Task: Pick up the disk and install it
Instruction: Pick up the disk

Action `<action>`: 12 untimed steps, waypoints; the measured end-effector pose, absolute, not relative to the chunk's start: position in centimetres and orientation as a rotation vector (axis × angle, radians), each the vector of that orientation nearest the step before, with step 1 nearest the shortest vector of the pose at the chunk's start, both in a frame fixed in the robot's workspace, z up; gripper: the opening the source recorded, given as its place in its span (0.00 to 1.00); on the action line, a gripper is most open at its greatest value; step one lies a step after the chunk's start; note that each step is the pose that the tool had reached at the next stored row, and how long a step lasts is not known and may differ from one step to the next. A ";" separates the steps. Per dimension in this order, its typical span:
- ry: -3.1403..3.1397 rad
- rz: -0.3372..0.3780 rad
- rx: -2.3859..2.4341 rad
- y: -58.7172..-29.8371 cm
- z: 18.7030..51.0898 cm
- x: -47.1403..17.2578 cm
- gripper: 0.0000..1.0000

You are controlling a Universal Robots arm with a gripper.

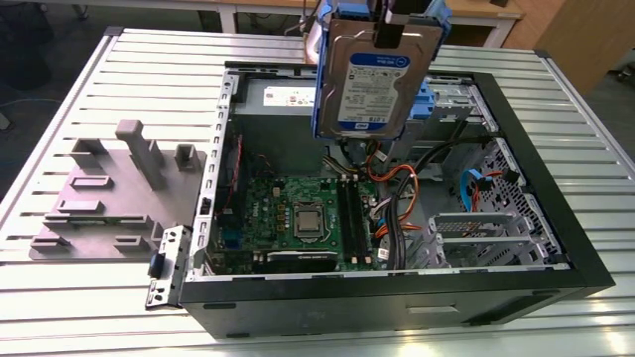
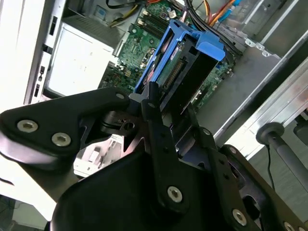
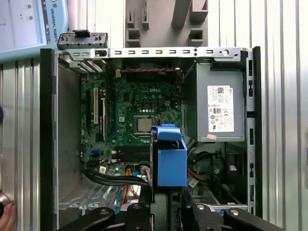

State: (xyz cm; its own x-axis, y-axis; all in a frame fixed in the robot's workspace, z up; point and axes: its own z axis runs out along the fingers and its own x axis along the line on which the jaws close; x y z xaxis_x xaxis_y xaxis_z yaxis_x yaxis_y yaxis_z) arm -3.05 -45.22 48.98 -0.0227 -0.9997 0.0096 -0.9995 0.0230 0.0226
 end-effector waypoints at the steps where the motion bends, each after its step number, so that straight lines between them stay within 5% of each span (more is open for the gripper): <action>1: -2.230 -0.014 2.180 -45.4 49.0 -3.0 0.35; 12: -2.228 -0.009 2.178 -47.9 48.9 -3.0 0.35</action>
State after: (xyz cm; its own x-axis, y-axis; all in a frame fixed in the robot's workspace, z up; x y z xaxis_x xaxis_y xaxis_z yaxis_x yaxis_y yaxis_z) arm -3.05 -47.94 48.94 -0.0227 -0.9996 0.0147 -0.9995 0.0230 0.0225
